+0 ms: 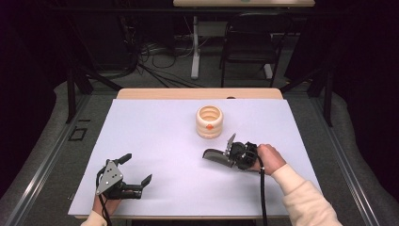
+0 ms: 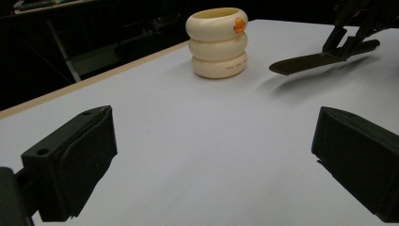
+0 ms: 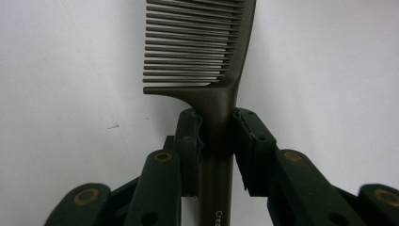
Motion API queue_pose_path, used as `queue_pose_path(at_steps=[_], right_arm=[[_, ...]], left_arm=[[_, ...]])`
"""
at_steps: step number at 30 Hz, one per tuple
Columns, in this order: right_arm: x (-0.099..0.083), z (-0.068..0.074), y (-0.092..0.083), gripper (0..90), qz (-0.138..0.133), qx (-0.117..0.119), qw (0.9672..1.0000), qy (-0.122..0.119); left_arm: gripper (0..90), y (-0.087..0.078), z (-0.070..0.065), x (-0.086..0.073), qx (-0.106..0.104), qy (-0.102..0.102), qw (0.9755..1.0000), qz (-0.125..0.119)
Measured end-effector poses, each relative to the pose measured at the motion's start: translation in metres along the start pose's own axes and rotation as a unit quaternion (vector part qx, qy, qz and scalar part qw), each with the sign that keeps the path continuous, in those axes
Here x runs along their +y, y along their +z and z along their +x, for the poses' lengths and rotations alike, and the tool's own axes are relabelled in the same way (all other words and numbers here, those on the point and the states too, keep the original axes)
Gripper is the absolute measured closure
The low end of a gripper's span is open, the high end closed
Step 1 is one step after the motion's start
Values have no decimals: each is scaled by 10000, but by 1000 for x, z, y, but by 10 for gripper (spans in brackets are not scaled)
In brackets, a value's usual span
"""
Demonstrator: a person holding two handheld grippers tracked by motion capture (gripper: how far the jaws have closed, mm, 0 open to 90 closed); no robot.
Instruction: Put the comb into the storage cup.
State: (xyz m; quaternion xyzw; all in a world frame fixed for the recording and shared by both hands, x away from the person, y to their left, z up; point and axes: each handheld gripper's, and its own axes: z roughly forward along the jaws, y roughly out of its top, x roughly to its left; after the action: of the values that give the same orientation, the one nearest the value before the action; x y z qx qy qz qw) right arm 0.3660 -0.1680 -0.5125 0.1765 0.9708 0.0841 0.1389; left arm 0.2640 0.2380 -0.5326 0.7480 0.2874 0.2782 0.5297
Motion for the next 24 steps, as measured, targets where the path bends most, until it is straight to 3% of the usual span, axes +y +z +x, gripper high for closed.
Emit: queue_pose_path(at_steps=[11,24], right_arm=[[-12,-6,-15,720,-347,-65,9989,310],[-18,-5,-24,720,-634,-133,9966,512]], left_arm=[[5,0,0,0,30,19,10000,5],[6,0,0,0,48,-8,10000,-11]])
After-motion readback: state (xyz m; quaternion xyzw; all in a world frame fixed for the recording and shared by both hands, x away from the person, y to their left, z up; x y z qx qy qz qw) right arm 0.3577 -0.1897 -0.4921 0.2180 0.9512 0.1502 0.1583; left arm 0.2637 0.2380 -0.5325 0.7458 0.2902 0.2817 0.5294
